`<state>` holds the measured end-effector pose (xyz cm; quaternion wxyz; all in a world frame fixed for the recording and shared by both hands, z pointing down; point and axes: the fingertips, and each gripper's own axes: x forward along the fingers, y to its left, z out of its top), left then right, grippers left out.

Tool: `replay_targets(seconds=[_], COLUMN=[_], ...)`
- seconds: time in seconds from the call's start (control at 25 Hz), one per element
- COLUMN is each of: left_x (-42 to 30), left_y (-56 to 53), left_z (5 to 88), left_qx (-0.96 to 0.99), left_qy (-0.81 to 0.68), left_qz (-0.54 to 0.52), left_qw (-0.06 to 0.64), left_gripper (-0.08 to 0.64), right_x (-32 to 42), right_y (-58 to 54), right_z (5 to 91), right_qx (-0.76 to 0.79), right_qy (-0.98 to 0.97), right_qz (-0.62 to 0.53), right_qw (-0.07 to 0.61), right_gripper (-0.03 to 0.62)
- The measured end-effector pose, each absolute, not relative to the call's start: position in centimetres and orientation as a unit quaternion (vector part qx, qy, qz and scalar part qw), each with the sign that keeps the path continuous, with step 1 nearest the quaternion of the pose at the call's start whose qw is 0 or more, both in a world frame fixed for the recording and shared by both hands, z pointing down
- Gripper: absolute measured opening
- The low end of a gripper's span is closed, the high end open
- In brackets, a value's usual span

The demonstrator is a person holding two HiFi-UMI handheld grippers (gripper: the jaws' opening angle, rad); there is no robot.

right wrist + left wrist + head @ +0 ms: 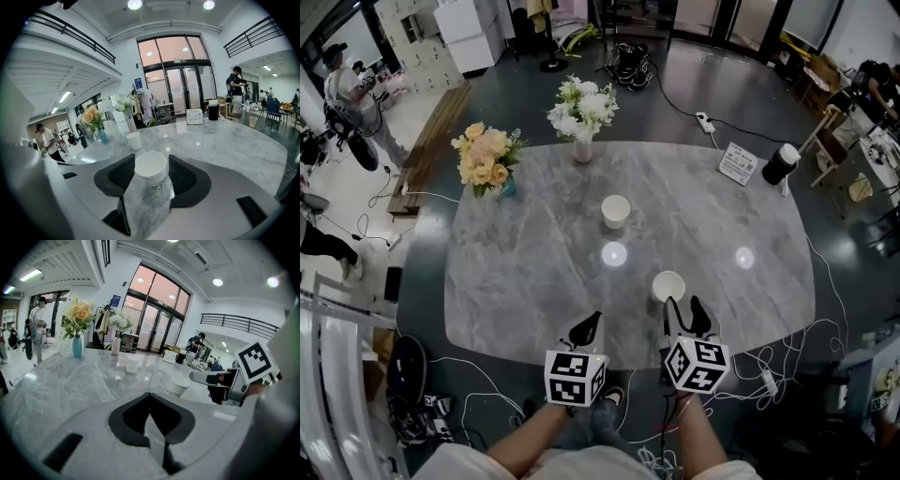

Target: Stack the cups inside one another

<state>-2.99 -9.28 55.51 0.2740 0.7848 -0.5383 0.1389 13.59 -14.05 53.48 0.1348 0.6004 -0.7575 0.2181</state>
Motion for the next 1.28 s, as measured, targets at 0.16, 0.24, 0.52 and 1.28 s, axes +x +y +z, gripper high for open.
replay_targets(seconds=[0.16,0.24,0.52,1.28], left_x=[-3.1,-3.1,-2.4,-1.1], left_y=[-8.7,-8.5,-7.8,-4.8], left_z=[55.0,54.6,51.6,44.8], left_qx=[0.786,0.787,0.798,0.819], left_qy=[-0.540,-0.541,-0.538,-0.541], left_qz=[0.138,0.136,0.118,0.087], left_qw=[0.268,0.265,0.245,0.171], left_gripper=[-0.005,-0.005,-0.005,-0.005], right_x=[14.1,14.4,15.1,15.4], right_y=[-13.5,-13.2,-11.4,-5.5], right_z=[52.2,51.4,48.7,44.8], right_qx=[0.610,0.615,0.620,0.617], right_qy=[-0.755,-0.754,-0.755,-0.766], right_qz=[0.206,0.196,0.186,0.159], right_qw=[0.125,0.120,0.103,0.087], right_gripper=[0.151,0.101,0.032,0.017])
